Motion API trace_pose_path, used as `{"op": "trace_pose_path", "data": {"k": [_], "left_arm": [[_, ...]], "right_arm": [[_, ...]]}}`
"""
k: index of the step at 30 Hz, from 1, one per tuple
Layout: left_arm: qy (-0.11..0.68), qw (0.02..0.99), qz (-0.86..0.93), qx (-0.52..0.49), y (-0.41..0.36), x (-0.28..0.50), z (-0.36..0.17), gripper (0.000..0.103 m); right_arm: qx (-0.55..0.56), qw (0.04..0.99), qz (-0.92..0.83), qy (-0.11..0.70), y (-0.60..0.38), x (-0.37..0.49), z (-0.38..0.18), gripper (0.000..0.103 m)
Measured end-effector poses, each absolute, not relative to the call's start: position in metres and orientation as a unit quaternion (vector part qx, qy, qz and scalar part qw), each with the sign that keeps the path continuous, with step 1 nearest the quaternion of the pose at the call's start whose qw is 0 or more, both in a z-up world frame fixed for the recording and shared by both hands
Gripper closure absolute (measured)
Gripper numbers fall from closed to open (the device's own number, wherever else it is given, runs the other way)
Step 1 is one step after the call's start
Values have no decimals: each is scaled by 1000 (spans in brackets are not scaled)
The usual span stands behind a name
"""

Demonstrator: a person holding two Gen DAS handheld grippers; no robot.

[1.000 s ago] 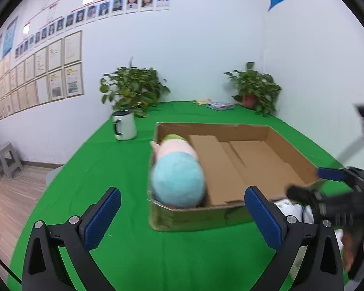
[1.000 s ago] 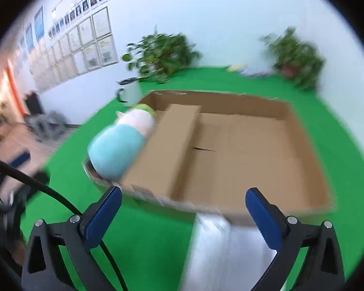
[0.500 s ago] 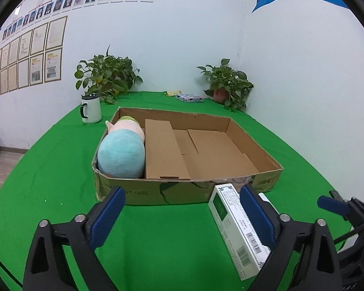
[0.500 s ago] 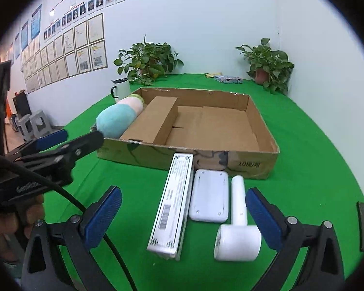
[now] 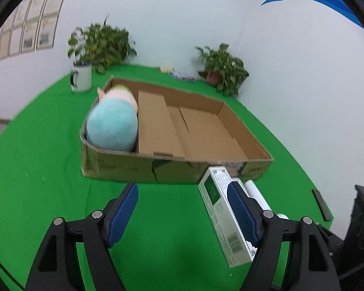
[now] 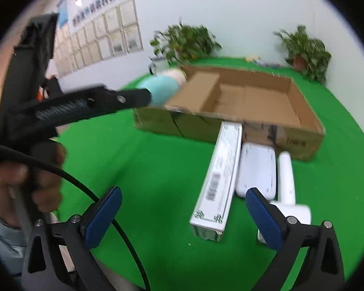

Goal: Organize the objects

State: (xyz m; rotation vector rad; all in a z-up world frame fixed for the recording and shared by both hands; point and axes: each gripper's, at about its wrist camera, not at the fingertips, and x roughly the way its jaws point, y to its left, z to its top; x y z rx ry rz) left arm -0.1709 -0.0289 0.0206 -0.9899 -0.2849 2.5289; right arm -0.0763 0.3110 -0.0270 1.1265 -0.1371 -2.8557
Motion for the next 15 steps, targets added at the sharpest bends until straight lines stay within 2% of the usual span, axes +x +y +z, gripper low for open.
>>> {"op": "trace_pose_path", "data": {"k": [2, 4, 6, 10, 15], "left_arm": [[-126, 222, 888, -381, -31, -182, 2, 30], [-146, 235, 872, -404, -31, -191, -13, 30], [-149, 250, 862, -415, -29, -194, -23, 34], [-138, 258, 857, -423, -26, -193, -29, 41], [-138, 260, 854, -429, -31, -193, -24, 41]], "right_arm": [[388, 13, -920, -61, 315, -85, -43, 17], [413, -16, -909, -49, 315, -93, -57, 48], [434, -34, -900, -33, 314, -99, -70, 60], [436, -21, -897, -67, 320, -97, -73, 64], [424, 113, -879, -188, 325, -88, -66, 62]]}}
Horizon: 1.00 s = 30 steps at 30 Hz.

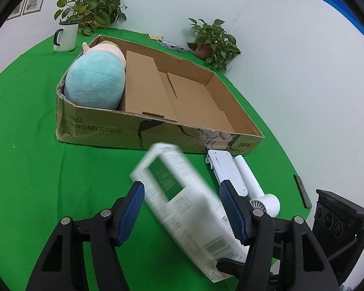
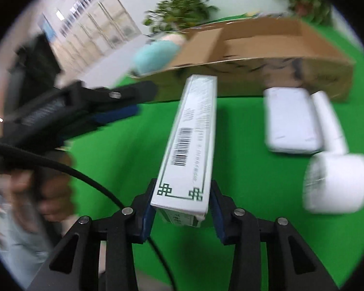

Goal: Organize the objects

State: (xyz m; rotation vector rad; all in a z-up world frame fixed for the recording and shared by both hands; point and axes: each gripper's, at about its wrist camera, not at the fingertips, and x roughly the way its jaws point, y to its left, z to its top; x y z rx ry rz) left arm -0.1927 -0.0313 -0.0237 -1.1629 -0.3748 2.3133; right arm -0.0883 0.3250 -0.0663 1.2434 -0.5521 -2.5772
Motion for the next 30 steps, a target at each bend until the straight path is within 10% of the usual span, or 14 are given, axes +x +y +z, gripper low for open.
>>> {"op": "trace_pose_path", "data": {"k": [3, 16, 30], "left_arm": [[-138, 254, 844, -452, -34, -197, -32, 41], [-174, 245, 807, -508, -25, -212, -73, 40], [-220, 289, 768, -528, -17, -209, -95, 40]], "right_arm": [[417, 93, -884, -193, 334, -83, -72, 16], [382, 96, -919, 6, 305, -65, -60, 16], [441, 108, -891, -18, 270, -74, -86, 20]]}}
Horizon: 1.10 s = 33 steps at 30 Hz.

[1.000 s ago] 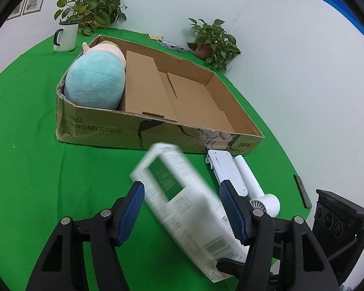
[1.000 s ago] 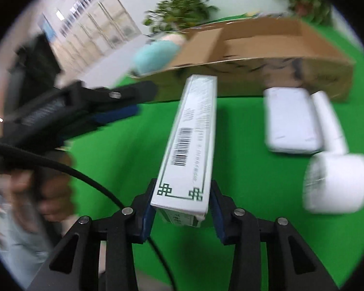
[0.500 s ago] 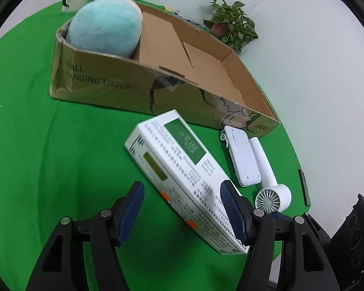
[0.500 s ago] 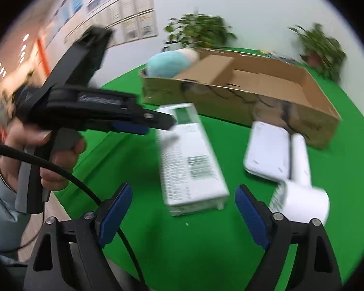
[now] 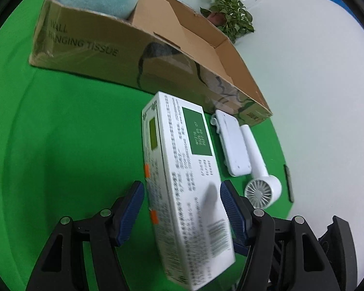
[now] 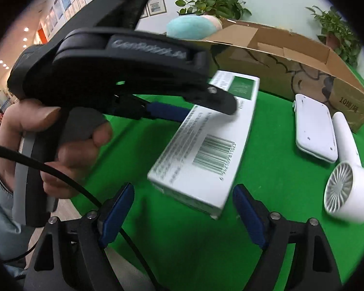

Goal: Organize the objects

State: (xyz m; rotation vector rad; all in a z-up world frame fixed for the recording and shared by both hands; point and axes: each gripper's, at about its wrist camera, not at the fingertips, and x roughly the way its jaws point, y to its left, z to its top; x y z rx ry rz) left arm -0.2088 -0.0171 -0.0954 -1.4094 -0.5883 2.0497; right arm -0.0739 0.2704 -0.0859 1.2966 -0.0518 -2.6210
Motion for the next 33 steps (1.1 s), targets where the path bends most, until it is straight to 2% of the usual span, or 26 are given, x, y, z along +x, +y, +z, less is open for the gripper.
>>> {"op": "trace_pose_path", "data": {"k": [3, 4, 5, 6, 15, 19, 24, 27, 33], "left_arm": [[-223, 300, 762, -529, -15, -206, -96, 41], [-225, 298, 759, -534, -15, -207, -97, 48], [-228, 297, 756, -537, -17, -208, -98, 51], [-232, 297, 753, -539, -18, -209, -99, 52], [-228, 343, 722, -556, 2, -194, -103, 54], [-243, 358, 703, -564, 8, -185, -106, 58], [-226, 355, 719, -553, 12, -179, -97, 60], [-222, 355, 733, -537, 12, -179, -80, 60], [-174, 367, 787, -464, 19, -179, -7, 61]], "right_arm": [[444, 74, -893, -21, 268, -82, -88, 20], [448, 73, -891, -34, 272, -85, -88, 20], [451, 74, -889, -40, 273, -86, -88, 23], [451, 66, -889, -41, 274, -85, -88, 31], [452, 45, -888, -72, 293, -61, -85, 34], [446, 68, -884, -123, 307, -40, -82, 34], [448, 71, -883, -123, 302, -27, -85, 35], [432, 70, -891, -120, 305, -33, -75, 35], [374, 66, -918, -116, 307, -33, -29, 36]]}}
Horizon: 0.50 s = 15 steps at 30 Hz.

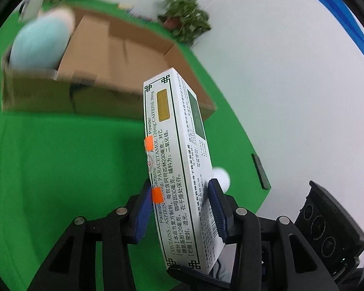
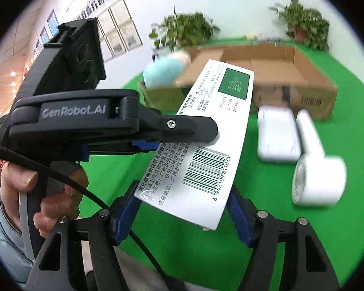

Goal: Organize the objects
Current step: 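Lift the white medicine box with the left gripper toward the open box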

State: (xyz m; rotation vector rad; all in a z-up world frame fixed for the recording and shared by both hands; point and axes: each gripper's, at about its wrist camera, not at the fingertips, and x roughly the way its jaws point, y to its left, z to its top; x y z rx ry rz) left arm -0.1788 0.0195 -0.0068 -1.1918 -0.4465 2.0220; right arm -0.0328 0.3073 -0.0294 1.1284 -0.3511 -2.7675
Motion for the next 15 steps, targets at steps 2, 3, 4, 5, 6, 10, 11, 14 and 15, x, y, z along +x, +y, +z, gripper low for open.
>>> {"op": "trace_pose_path", "data": {"k": [2, 3, 4, 5, 6, 10, 11, 14, 15], "left_arm": [[-145, 372, 810, -429, 27, -177, 23, 63], [-138, 373, 817, -417, 30, -178, 34, 63], [-135, 376, 823, -404, 32, -181, 50, 64], [-134, 378, 826, -396, 32, -184, 60, 64], [-133, 380, 829, -389, 35, -188, 69, 64], [-131, 382, 837, -369, 39, -213, 111, 64], [-134, 383, 837, -366, 42, -219, 117, 64], [-145, 386, 835, -364, 38, -244, 140, 64], [-149, 385, 835, -364, 37, -253, 145, 64]], "right_arm": [[359, 59, -925, -110, 312, -39, -11, 36], [354, 57, -927, -108, 313, -48, -4, 37], [346, 54, -930, -106, 316, -51, 6, 37], [339, 52, -934, -104, 318, -53, 15, 37], [330, 51, -937, -98, 320, -55, 25, 37], [310, 48, -946, -82, 324, -80, 51, 37], [308, 48, -947, -79, 325, -87, 55, 37], [305, 43, -949, -62, 329, -113, 69, 38], [306, 43, -949, -59, 330, -117, 72, 38]]}}
